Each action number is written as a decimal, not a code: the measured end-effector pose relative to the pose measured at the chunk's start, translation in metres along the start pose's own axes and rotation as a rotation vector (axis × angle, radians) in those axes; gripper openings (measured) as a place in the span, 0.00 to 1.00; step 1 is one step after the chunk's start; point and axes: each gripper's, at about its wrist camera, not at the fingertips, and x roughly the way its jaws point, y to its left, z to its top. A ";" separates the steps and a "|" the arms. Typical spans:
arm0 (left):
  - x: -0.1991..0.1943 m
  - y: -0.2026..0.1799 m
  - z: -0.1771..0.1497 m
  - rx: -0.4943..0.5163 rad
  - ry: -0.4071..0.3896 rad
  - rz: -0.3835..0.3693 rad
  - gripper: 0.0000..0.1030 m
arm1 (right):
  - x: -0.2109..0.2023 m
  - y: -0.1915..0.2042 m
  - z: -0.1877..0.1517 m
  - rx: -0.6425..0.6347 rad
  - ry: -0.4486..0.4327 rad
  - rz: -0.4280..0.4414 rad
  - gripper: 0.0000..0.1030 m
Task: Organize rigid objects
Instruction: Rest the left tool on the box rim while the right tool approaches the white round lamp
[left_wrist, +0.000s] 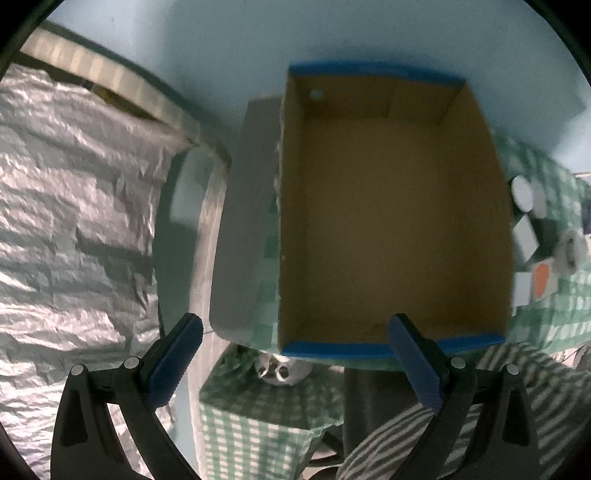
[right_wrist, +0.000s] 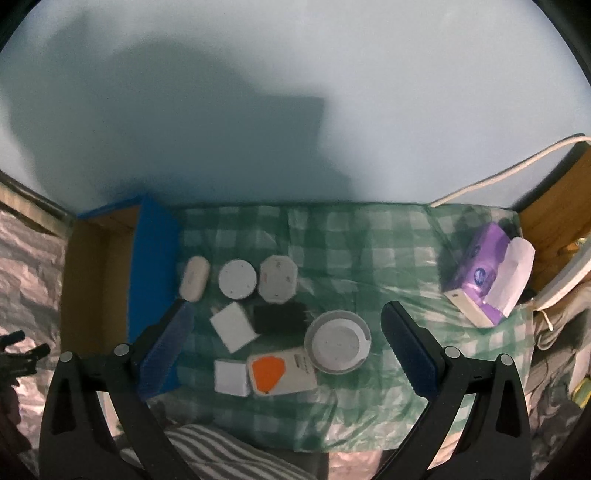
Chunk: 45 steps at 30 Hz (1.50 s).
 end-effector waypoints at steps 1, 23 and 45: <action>0.007 0.000 -0.002 0.000 0.014 0.008 0.98 | 0.006 -0.001 -0.002 0.002 0.018 -0.005 0.99; 0.095 0.033 -0.007 -0.016 0.182 0.086 0.98 | 0.072 -0.017 -0.039 -0.004 0.140 -0.046 0.98; 0.100 0.055 0.002 -0.022 0.167 -0.005 0.97 | 0.108 -0.063 -0.054 0.134 0.237 -0.081 0.98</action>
